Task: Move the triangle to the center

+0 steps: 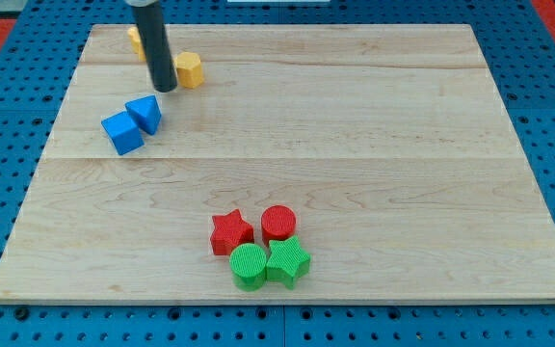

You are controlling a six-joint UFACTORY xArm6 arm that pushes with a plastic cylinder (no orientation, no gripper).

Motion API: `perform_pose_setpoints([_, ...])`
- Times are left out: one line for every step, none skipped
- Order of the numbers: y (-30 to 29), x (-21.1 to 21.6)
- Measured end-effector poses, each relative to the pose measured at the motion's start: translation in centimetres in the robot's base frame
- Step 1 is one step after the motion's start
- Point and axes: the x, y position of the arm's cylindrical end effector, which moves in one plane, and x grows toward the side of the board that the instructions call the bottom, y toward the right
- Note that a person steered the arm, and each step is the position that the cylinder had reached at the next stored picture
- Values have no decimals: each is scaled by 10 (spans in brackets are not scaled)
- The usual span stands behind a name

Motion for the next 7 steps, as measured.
perform_pose_setpoints([4,-5])
perform_pose_setpoints([48,-8])
perform_pose_setpoints([-12,-5])
perform_pose_setpoints([-77,10])
perform_pose_setpoints([-86,56])
perform_pose_setpoints([-37,66])
perform_pose_setpoints([21,66])
